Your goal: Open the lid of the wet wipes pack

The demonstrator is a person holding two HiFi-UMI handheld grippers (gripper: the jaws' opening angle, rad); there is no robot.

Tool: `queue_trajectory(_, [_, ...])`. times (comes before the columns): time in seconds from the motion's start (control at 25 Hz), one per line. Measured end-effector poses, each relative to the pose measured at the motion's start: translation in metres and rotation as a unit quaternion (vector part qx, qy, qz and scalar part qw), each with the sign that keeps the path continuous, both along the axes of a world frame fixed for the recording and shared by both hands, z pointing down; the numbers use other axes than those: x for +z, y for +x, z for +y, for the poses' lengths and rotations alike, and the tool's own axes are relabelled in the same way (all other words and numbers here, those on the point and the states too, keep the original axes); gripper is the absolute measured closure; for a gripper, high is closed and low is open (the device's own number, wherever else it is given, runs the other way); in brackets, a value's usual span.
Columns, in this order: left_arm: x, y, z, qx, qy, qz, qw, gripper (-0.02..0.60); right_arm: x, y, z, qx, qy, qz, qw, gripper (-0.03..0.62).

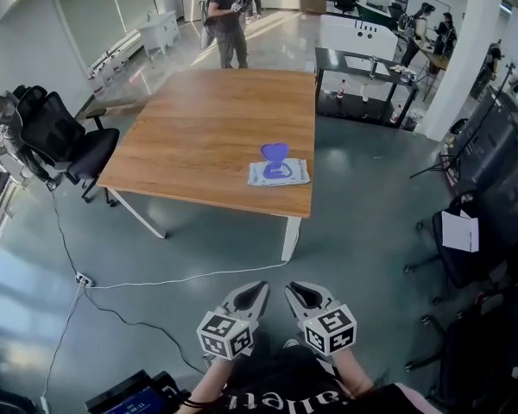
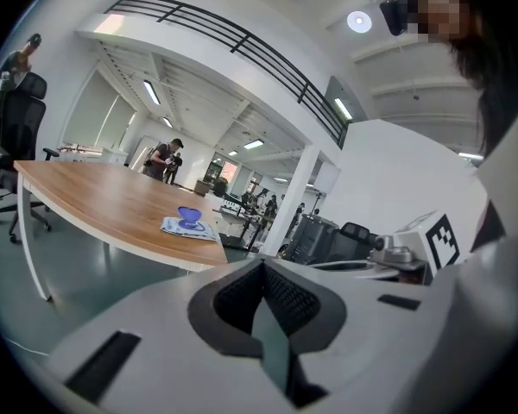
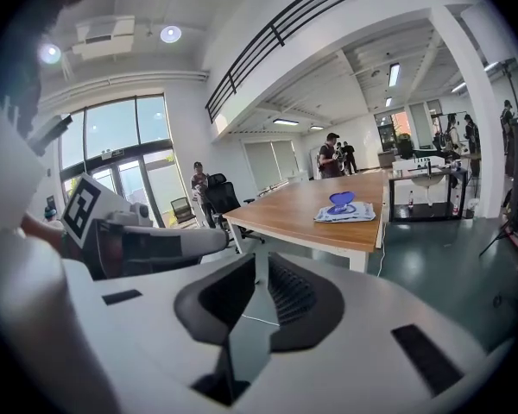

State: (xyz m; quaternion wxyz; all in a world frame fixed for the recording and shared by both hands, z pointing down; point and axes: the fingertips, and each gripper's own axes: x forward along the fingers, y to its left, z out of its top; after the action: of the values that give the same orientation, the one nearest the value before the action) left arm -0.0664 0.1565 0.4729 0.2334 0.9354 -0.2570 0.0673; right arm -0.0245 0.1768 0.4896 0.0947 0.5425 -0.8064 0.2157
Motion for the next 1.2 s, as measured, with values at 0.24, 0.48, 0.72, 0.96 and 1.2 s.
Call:
queue_trajectory(0.24, [0.004, 0.009, 0.039, -0.018, 0.001, -0.005, 0.9998, 0.58, 0.0, 0.012, 0.034, -0.015, 0.005, -0.004, 1.0, 0.54])
queue_trajectory(0.48, [0.009, 0.013, 0.058, -0.034, 0.0, -0.007, 0.9994, 0.58, 0.001, 0.017, 0.051, -0.031, 0.012, -0.003, 0.999, 0.54])
queue_trajectory(0.72, [0.008, 0.02, 0.066, -0.027, 0.005, -0.009, 0.9996, 0.58, -0.001, 0.02, 0.06, -0.031, 0.014, -0.006, 0.999, 0.541])
queue_trajectory(0.96, [0.009, 0.026, 0.064, -0.026, 0.005, -0.008, 0.9996, 0.58, 0.003, 0.024, 0.062, -0.032, 0.013, -0.008, 0.999, 0.54])
queue_trajectory(1.2, [0.006, 0.03, 0.066, -0.022, 0.001, -0.008, 0.9997, 0.58, 0.001, 0.026, 0.063, -0.033, 0.011, -0.005, 0.999, 0.541])
